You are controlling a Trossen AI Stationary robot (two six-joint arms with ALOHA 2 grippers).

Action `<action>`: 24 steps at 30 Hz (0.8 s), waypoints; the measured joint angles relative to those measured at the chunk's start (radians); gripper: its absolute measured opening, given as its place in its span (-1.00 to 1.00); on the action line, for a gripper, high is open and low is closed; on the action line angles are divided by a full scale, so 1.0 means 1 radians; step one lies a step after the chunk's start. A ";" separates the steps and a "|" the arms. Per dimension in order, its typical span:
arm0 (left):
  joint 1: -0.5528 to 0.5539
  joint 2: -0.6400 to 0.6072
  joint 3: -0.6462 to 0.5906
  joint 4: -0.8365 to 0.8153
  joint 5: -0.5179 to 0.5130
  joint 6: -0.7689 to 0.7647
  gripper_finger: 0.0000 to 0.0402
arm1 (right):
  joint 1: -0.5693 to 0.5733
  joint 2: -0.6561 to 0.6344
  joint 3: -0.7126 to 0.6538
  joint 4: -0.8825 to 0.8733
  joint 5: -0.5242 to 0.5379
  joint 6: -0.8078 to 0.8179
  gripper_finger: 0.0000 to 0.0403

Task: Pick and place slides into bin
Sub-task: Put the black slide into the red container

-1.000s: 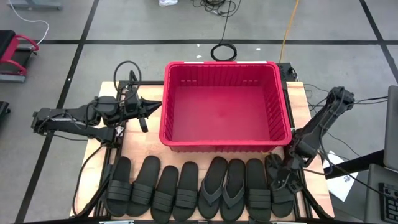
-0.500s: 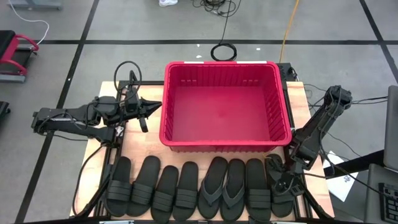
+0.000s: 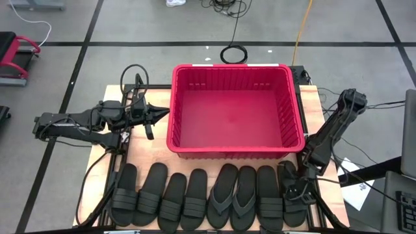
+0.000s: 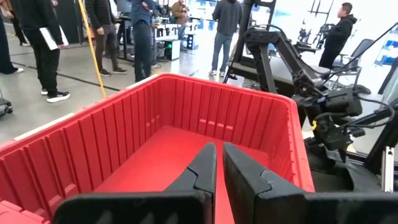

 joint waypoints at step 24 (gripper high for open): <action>0.000 0.000 0.000 0.001 0.000 -0.002 -0.87 | 0.000 0.003 -0.035 0.331 -0.183 0.103 -0.94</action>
